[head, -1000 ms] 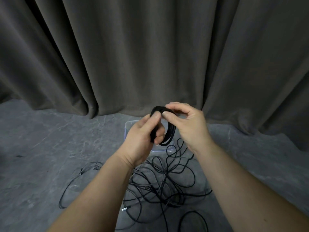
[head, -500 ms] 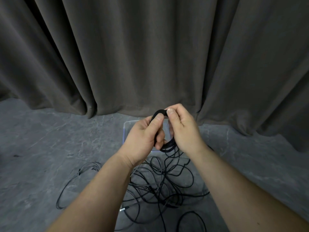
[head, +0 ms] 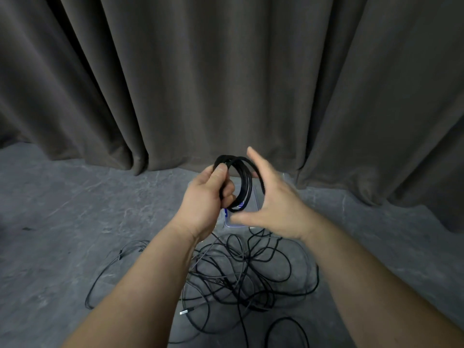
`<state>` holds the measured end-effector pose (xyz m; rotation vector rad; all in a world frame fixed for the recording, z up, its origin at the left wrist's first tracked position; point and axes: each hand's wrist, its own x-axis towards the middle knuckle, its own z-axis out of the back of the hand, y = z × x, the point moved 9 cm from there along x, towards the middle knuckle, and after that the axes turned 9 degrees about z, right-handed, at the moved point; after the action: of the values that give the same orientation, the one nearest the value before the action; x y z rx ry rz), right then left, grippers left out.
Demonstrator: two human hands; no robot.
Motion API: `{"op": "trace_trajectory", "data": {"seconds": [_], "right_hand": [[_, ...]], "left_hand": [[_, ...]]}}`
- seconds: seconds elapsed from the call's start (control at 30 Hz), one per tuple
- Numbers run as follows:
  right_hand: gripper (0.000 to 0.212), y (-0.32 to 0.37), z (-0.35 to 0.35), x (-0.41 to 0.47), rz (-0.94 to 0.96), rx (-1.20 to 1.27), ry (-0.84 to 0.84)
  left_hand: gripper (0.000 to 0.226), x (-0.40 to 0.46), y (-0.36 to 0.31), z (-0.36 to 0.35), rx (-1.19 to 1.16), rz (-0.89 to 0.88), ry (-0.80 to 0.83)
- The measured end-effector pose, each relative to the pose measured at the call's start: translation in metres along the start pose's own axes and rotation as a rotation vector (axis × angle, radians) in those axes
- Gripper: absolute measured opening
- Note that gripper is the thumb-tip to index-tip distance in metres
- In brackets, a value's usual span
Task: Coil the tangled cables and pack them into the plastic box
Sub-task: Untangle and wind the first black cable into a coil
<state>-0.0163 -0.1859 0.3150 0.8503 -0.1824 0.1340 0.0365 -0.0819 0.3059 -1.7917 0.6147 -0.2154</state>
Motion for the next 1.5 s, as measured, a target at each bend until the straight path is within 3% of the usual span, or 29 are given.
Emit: {"op": "trace_trajectory", "data": {"seconds": [0.07, 0.17, 0.3, 0.5, 0.8, 1.0, 1.2, 1.27, 1.3, 1.4, 1.5], "right_hand": [[0.128, 0.005, -0.009, 0.000, 0.035, -0.101, 0.071], [0.129, 0.001, -0.007, 0.002, 0.044, -0.140, 0.035], [0.127, -0.002, -0.001, 0.003, 0.041, -0.052, -0.057], [0.125, -0.002, -0.001, 0.003, 0.057, 0.084, -0.063], [0.118, 0.001, -0.003, 0.002, 0.076, 0.100, -0.051], [0.110, -0.001, 0.000, 0.004, 0.071, 0.170, -0.071], [0.119, -0.005, -0.005, 0.009, 0.033, 0.159, -0.046], [0.107, -0.019, -0.008, 0.008, -0.039, 0.069, -0.018], [0.091, -0.030, -0.010, 0.006, -0.091, -0.002, -0.003], [0.024, -0.061, -0.001, 0.002, -0.235, -0.189, -0.098], [0.008, -0.076, 0.016, -0.002, -0.329, -0.182, -0.275]], "left_hand": [[0.028, -0.002, -0.001, -0.002, 0.010, -0.003, 0.012], [0.027, -0.005, 0.001, -0.010, -0.006, 0.012, 0.069], [0.027, -0.007, -0.002, -0.013, 0.058, 0.002, 0.125], [0.030, -0.008, -0.004, -0.011, 0.098, 0.007, 0.155], [0.037, -0.011, 0.002, -0.018, 0.168, 0.037, 0.233], [0.024, -0.014, -0.003, -0.023, 0.280, -0.031, 0.265], [0.024, -0.016, -0.018, -0.013, 0.212, -0.083, 0.095], [0.027, -0.012, -0.023, -0.002, 0.064, -0.105, 0.000], [0.029, -0.010, -0.026, 0.006, -0.021, -0.116, -0.050], [0.030, -0.006, -0.033, 0.031, -0.254, -0.150, -0.185], [0.031, -0.003, -0.031, 0.049, -0.378, -0.152, -0.275]]}}
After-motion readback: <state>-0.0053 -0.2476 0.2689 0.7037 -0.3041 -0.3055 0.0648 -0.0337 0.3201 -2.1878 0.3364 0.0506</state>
